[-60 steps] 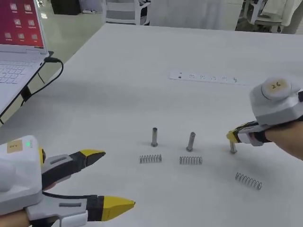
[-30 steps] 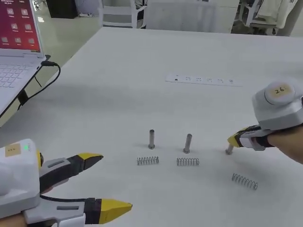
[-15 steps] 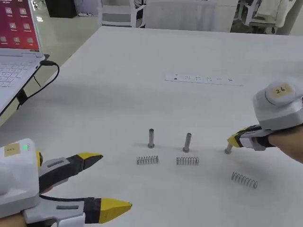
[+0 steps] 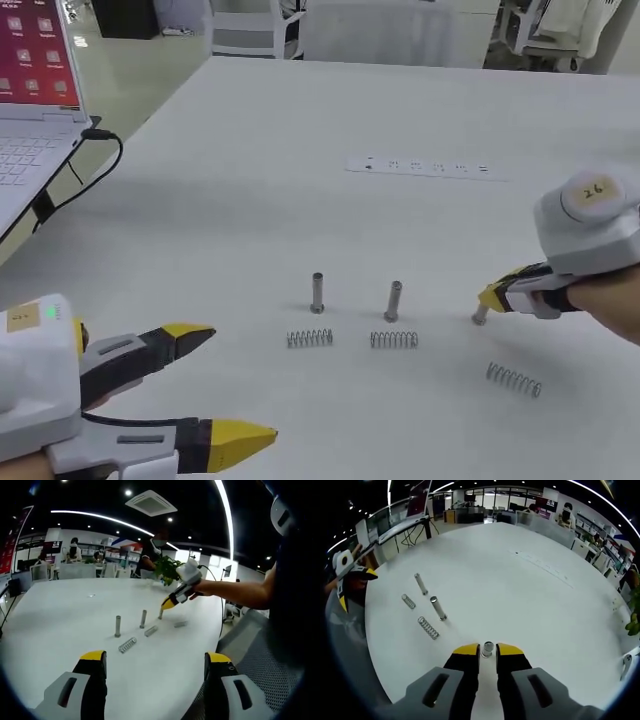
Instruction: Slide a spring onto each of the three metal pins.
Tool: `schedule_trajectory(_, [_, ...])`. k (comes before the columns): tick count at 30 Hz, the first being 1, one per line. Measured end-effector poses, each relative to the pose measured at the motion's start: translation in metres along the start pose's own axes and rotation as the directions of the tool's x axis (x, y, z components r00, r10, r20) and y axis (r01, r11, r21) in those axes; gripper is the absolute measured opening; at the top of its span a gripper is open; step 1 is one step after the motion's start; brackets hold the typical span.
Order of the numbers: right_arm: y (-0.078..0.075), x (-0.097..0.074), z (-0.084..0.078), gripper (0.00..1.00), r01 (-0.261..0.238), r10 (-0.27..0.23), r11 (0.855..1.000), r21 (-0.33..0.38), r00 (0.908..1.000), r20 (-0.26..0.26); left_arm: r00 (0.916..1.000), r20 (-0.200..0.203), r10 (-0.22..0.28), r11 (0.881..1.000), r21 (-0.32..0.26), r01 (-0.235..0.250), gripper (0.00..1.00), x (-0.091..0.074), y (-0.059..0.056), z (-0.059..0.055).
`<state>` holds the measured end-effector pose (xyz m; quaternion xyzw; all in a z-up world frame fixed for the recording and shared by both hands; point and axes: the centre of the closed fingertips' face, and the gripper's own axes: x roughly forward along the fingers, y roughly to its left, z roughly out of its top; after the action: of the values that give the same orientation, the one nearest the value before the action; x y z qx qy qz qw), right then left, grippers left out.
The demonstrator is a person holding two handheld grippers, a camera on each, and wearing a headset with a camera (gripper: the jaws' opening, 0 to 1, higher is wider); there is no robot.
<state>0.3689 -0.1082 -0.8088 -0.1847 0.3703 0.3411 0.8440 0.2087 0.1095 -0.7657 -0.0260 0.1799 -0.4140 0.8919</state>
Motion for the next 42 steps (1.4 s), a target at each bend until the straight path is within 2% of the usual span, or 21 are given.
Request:
schedule_trajectory(20, [0.000,-0.017,-0.016,0.13,0.019,-0.019,1.000,-0.001,0.9998,0.003,1.0000,-0.006,-0.004,1.000,0.001,0.004,0.76,0.000,-0.001,-0.001])
schedule_trajectory(25, [0.005,-0.020,-0.020,0.13,0.016,-0.016,1.000,-0.012,0.9999,-0.002,1.0000,-0.006,-0.005,1.000,0.001,0.005,0.76,0.000,-0.001,-0.001])
schedule_trajectory(31, [0.015,-0.023,-0.029,0.13,-0.009,0.008,1.000,-0.027,0.9997,-0.022,1.0000,-0.006,-0.005,1.000,0.003,0.005,0.76,0.000,-0.002,-0.001])
schedule_trajectory(36, [0.025,-0.027,-0.032,0.14,-0.054,0.054,0.998,-0.019,0.9983,-0.023,0.9999,-0.007,-0.008,1.000,0.002,0.008,0.76,0.000,-0.002,-0.001])
schedule_trajectory(42, [0.036,-0.027,-0.042,0.14,-0.100,0.097,0.994,-0.046,0.9932,-0.064,0.9999,-0.007,-0.008,1.000,0.003,0.008,0.76,0.000,-0.003,-0.001])
